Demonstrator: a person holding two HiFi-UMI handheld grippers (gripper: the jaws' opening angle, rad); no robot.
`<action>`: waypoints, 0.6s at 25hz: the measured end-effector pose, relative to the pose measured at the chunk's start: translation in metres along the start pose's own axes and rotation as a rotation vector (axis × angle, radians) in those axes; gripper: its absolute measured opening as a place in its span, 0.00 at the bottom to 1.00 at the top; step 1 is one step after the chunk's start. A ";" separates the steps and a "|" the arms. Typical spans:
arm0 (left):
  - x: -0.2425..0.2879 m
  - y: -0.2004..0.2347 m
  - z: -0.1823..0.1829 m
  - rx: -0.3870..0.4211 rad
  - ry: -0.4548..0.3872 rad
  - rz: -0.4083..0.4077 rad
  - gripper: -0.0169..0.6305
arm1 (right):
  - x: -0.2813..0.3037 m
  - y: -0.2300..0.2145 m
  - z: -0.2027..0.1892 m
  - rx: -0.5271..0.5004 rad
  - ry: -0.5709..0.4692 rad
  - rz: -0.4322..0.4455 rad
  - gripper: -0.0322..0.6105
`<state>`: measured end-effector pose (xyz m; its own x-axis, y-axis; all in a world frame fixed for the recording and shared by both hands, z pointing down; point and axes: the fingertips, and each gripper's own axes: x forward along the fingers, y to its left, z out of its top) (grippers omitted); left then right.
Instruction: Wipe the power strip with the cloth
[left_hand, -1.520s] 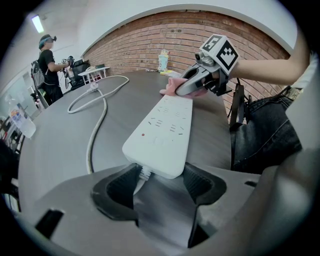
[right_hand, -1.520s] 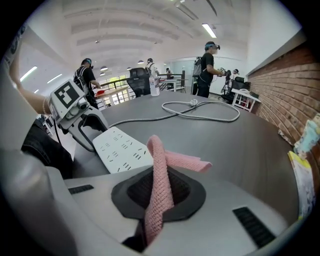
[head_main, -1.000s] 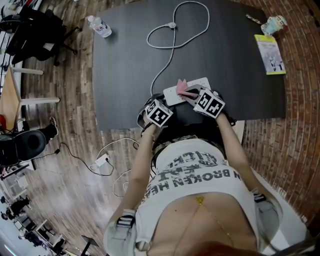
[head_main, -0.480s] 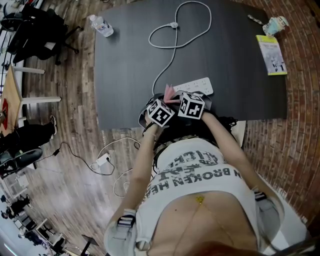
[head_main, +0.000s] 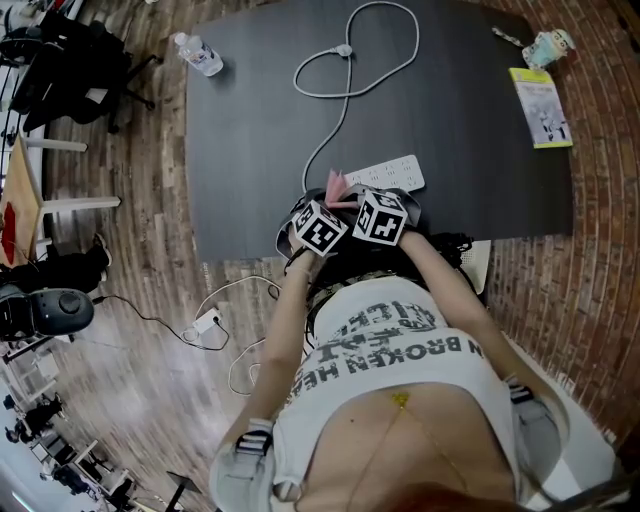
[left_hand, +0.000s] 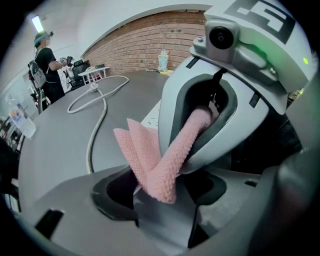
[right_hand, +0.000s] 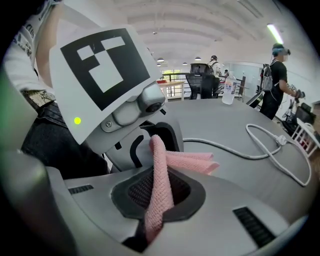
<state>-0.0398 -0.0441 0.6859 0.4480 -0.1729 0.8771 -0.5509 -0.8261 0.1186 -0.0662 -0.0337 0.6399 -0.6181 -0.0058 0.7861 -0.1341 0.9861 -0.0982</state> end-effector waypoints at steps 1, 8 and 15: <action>0.000 0.000 0.000 0.000 -0.001 0.000 0.45 | 0.000 0.000 0.000 0.001 -0.002 -0.002 0.08; 0.001 0.000 0.001 -0.002 0.001 0.002 0.45 | -0.002 0.000 -0.003 0.001 0.003 0.000 0.08; 0.000 0.000 -0.001 -0.003 -0.003 -0.002 0.45 | -0.005 0.000 -0.008 0.000 0.015 -0.014 0.08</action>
<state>-0.0403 -0.0436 0.6858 0.4515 -0.1726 0.8754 -0.5517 -0.8251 0.1219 -0.0568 -0.0321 0.6405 -0.6047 -0.0173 0.7963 -0.1426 0.9860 -0.0869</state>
